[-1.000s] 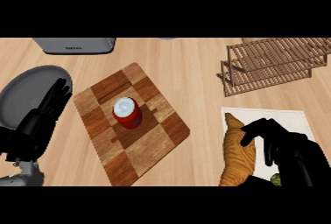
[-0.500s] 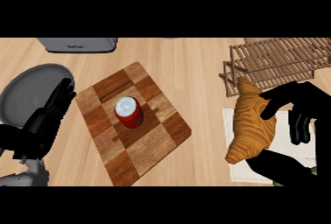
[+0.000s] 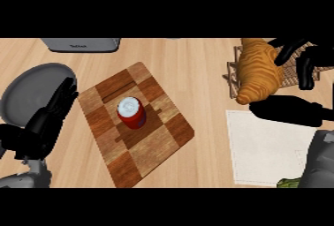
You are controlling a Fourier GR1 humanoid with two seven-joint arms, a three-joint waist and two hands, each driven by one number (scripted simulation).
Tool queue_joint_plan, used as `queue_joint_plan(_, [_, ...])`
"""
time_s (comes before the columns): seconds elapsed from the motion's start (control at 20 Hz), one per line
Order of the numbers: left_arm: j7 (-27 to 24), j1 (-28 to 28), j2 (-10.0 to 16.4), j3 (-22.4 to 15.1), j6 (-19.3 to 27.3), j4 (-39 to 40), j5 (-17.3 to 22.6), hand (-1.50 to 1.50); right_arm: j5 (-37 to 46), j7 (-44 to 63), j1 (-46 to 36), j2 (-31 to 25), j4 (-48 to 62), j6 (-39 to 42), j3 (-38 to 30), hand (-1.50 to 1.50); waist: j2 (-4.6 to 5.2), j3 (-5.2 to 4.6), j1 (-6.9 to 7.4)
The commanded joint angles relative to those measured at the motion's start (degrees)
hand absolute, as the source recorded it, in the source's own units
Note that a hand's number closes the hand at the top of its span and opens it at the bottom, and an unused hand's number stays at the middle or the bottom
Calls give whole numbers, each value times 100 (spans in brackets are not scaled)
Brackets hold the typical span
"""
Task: Pick the croissant from the placemat and place it in the tiered shelf
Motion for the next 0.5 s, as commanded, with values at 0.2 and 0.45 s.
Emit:
queue_joint_plan(0.2, [52, -140, -40, -35, -21, 128, 12, 0, -2438, 154, -942, 108, 873, -1765, -928, 150, 22, 3, 61])
queue_joint_plan(0.45, [-88, -7, 2, 7, 53, 33, -109, 0, -353, -349, -670, -1870, 1319, -268, -40, 150, 37, -96, -130])
